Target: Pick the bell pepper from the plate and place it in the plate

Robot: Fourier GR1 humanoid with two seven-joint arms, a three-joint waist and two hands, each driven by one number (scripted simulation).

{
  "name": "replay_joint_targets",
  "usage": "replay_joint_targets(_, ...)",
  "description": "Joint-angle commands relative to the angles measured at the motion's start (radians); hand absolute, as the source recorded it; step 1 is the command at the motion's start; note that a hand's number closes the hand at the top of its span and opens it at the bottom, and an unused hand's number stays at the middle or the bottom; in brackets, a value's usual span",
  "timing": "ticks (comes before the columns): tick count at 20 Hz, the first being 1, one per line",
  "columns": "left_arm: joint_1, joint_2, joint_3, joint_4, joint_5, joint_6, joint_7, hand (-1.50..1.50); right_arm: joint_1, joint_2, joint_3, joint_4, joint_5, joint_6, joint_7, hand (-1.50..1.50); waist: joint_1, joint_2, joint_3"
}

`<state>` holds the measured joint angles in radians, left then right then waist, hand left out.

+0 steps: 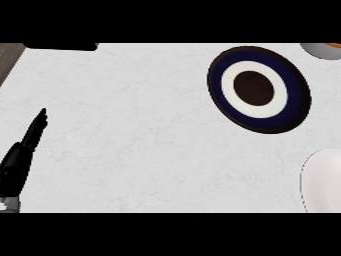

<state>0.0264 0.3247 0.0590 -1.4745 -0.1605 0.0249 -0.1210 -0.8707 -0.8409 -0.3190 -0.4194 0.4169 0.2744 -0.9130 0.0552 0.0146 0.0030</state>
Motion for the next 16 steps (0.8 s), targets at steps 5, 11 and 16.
replay_joint_targets(5,0.015,-0.011,0.018,-0.025,0.003,0.005,0.027,0.0,-0.161,0.14,0.096,0.028,0.046,0.088,0.104,1.5,-0.019,-0.008,-0.002)
replay_joint_targets(11,0.05,-0.037,-0.001,-0.001,-0.028,0.015,-0.033,0.0,-0.181,0.277,0.177,0.04,0.12,0.02,0.161,1.5,-0.028,-0.008,-0.003)
replay_joint_targets(16,0.034,0.009,0.056,0.012,0.008,-0.028,-0.042,0.0,-0.19,0.369,0.199,0.076,0.148,-0.024,0.182,1.5,-0.028,-0.007,-0.003)
